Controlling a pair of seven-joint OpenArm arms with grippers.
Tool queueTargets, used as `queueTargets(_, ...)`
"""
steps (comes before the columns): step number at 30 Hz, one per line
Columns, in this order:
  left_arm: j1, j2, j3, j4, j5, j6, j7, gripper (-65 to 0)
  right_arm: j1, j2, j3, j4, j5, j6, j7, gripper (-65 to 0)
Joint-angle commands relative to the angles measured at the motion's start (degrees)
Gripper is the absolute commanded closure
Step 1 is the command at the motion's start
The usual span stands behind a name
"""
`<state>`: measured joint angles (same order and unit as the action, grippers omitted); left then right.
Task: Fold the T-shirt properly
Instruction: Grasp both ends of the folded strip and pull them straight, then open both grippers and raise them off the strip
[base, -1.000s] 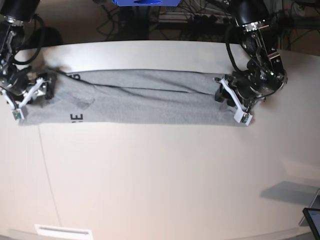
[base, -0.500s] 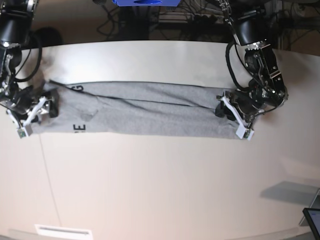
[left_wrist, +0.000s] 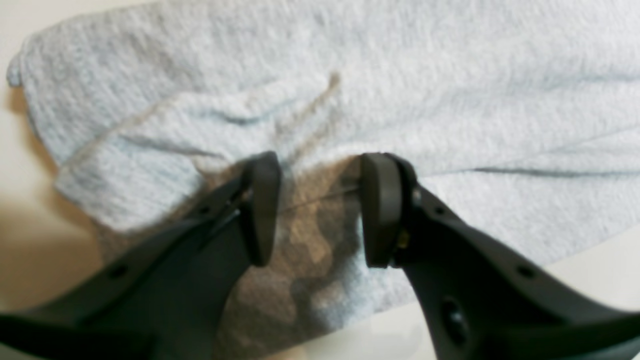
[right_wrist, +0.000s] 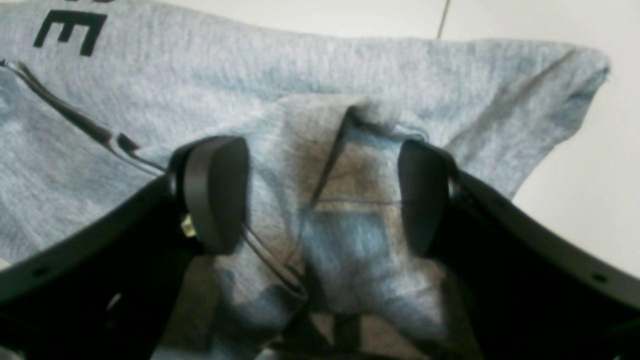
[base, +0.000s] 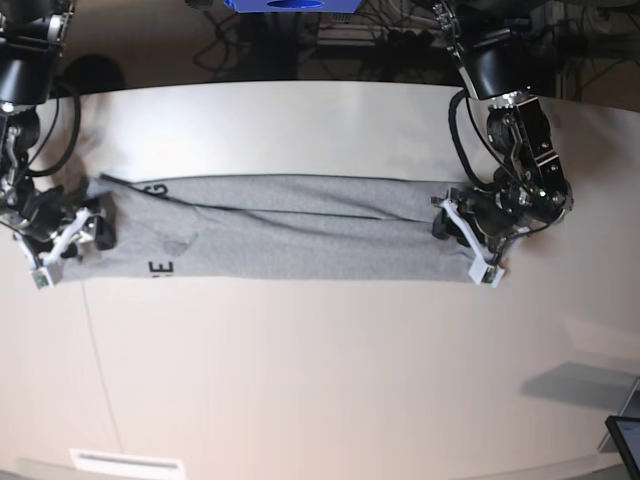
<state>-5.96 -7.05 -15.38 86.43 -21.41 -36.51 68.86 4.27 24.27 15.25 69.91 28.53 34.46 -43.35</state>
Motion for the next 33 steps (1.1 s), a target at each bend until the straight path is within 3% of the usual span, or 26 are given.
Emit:
queueTargets(1,0.11,-0.73,-0.23,0.82,2.82,0.34,2.3,-26.9,0.25,0.91,0.27,0.29,-1.15,-0.74,-1.88,-45.6)
queueTargets(15,0.29,-0.73,-0.76,5.65,2.82,0.34,2.57,-27.0,-1.42,1.53,0.62,9.52,-1.06,-0.74,-1.97,-45.4)
queueTargets(27,0.02,-0.64,-1.11,19.54,2.99,0.34,5.21,-27.0,-1.5,1.62,4.23,17.08,-1.06,-0.74,-3.28,-45.4)
queueTargets(33,1.96,-1.0,-12.27,22.97,3.17,0.51,4.68,-27.0,-3.7,0.21,4.23,27.72,-0.71,-0.66,-3.99,-45.4)
